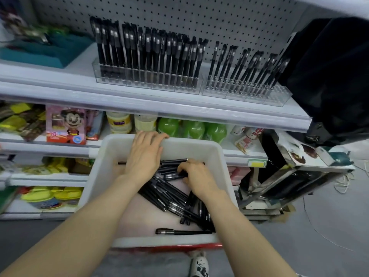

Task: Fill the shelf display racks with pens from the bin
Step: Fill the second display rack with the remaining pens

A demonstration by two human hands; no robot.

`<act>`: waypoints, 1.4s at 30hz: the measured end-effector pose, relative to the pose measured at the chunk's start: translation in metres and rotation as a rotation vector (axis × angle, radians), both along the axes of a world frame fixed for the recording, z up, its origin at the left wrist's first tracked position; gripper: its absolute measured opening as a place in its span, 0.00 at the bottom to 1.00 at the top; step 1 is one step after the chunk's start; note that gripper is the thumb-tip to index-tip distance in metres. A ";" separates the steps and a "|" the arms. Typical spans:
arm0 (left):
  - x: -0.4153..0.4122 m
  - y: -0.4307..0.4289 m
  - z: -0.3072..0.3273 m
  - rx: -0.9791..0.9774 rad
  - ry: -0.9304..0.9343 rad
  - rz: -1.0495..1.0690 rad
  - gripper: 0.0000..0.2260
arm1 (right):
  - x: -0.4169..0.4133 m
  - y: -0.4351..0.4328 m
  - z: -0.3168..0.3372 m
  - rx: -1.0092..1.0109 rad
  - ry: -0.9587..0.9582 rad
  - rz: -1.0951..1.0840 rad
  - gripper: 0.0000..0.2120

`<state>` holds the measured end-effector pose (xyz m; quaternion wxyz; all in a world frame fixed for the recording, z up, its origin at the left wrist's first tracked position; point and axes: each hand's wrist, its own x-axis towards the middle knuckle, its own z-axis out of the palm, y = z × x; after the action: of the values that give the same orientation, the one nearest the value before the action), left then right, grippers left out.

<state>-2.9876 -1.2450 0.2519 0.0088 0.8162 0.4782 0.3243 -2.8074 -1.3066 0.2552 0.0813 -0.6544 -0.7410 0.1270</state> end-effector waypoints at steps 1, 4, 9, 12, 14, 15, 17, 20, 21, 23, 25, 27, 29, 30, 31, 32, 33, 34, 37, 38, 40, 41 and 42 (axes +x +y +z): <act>0.000 0.000 0.000 -0.001 -0.001 0.004 0.17 | 0.000 0.001 0.000 -0.005 -0.012 0.002 0.17; 0.003 0.000 0.003 -0.008 -0.005 0.018 0.15 | 0.002 0.003 0.001 -0.007 0.023 -0.020 0.14; 0.003 0.003 0.009 -0.057 0.006 0.027 0.14 | 0.012 0.003 0.019 0.071 0.298 -0.162 0.08; 0.009 0.008 0.023 -0.109 0.058 0.057 0.19 | 0.017 0.005 0.043 0.187 0.486 -0.188 0.04; 0.018 0.013 0.039 -0.145 0.090 0.060 0.17 | 0.026 0.009 0.061 0.274 0.581 -0.197 0.07; 0.025 0.016 0.048 -0.151 0.105 0.048 0.15 | 0.033 0.011 0.070 0.308 0.631 -0.204 0.09; 0.045 0.021 0.066 -0.127 0.100 0.010 0.14 | 0.053 0.017 0.089 0.349 0.732 -0.241 0.08; 0.088 0.030 0.093 -0.054 0.065 -0.083 0.15 | 0.094 0.026 0.112 0.435 0.814 -0.314 0.05; 0.105 0.035 0.101 -0.032 0.066 -0.110 0.15 | 0.110 0.029 0.119 0.470 0.820 -0.339 0.04; 0.138 0.045 0.113 0.010 0.080 -0.165 0.17 | 0.143 0.036 0.129 0.523 0.833 -0.409 0.04; 0.171 0.057 0.121 0.055 0.103 -0.200 0.19 | 0.177 0.042 0.140 0.562 0.846 -0.467 0.04; 0.202 0.068 0.129 0.098 0.126 -0.201 0.22 | 0.207 0.048 0.150 0.606 0.813 -0.493 0.07; 0.229 0.080 0.135 0.160 0.151 -0.199 0.24 | 0.236 0.058 0.158 0.636 0.786 -0.520 0.09; 0.240 0.087 0.136 0.178 0.167 -0.192 0.24 | 0.249 0.063 0.163 0.654 0.771 -0.531 0.09; 0.250 0.094 0.136 0.181 0.183 -0.180 0.25 | 0.261 0.069 0.169 0.678 0.758 -0.543 0.09; 0.258 0.101 0.136 0.175 0.202 -0.168 0.25 | 0.271 0.075 0.175 0.705 0.745 -0.556 0.09; 0.263 0.106 0.135 0.165 0.219 -0.152 0.24 | 0.280 0.081 0.180 0.739 0.732 -0.565 0.09; 0.267 0.109 0.133 0.161 0.228 -0.133 0.24 | 0.289 0.088 0.185 0.768 0.719 -0.574 0.09; 0.274 0.109 0.124 0.191 0.244 -0.061 0.20 | 0.307 0.110 0.198 0.808 0.677 -0.590 0.08; 0.275 0.109 0.121 0.206 0.243 -0.045 0.19 | 0.311 0.117 0.201 0.808 0.662 -0.581 0.08; 0.276 0.108 0.118 0.225 0.238 -0.034 0.19 | 0.313 0.131 0.205 0.797 0.647 -0.551 0.06; 0.277 0.109 0.118 0.231 0.241 -0.033 0.20 | 0.313 0.138 0.204 0.790 0.647 -0.528 0.05; 0.277 0.109 0.117 0.236 0.245 -0.031 0.20 | 0.312 0.143 0.203 0.777 0.648 -0.503 0.04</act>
<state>-2.7107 -1.1356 0.3691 -0.1405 0.8522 0.4214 0.2763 -2.4951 -1.1632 0.4580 0.5673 -0.6606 -0.4915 0.0161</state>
